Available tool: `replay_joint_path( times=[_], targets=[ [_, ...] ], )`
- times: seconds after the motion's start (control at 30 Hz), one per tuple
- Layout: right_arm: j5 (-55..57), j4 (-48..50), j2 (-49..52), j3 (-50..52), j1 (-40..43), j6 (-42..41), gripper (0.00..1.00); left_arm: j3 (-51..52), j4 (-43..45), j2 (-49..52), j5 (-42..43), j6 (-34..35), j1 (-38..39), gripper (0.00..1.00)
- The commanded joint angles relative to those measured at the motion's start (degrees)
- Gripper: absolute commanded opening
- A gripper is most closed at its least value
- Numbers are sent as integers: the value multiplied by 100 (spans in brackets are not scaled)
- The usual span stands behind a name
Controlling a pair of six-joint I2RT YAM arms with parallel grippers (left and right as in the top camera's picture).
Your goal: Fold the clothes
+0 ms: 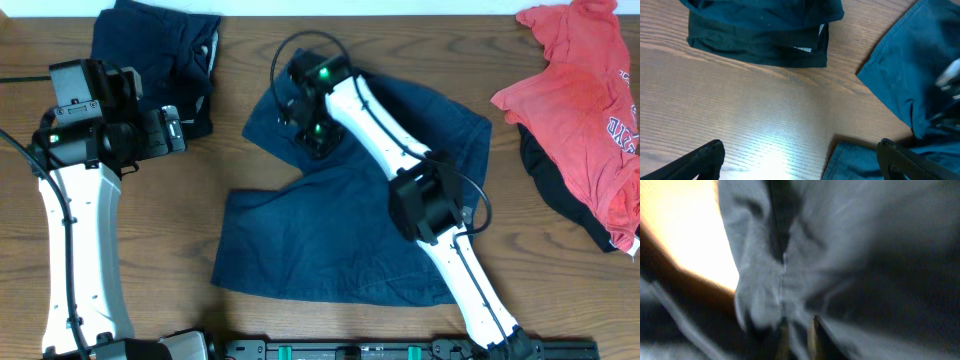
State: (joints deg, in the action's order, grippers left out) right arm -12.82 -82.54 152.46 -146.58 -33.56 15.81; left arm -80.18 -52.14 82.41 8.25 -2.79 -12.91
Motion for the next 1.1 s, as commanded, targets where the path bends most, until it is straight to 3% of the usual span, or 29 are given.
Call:
replay_joint_path(
  times=[0.0, 0.13, 0.3, 0.43, 0.83, 1.07],
  targets=[
    [57, -234, -227, -1005, 271, -81, 36, -57, -37, -11, 31, 50, 13, 98],
    [61, -612, -452, -1845, 570, -291, 59, -57, -192, -13, 31, 48, 13, 98],
    [59, -1182, -890, -2330, 1023, -518, 68, -57, -525, -76, 339, 48, 85, 98],
    [68, -1478, -1263, -2337, 1366, -619, 71, -57, -431, -170, 765, 48, 409, 98],
    [96, -1480, -2260, -2251, 1672, -1154, 72, -57, -758, -372, 522, 125, 1554, 98],
    [501, -1480, -3440, -1290, 1672, -1370, 76, -57, -1029, -1270, 520, 584, 1604, 98]
  ],
)
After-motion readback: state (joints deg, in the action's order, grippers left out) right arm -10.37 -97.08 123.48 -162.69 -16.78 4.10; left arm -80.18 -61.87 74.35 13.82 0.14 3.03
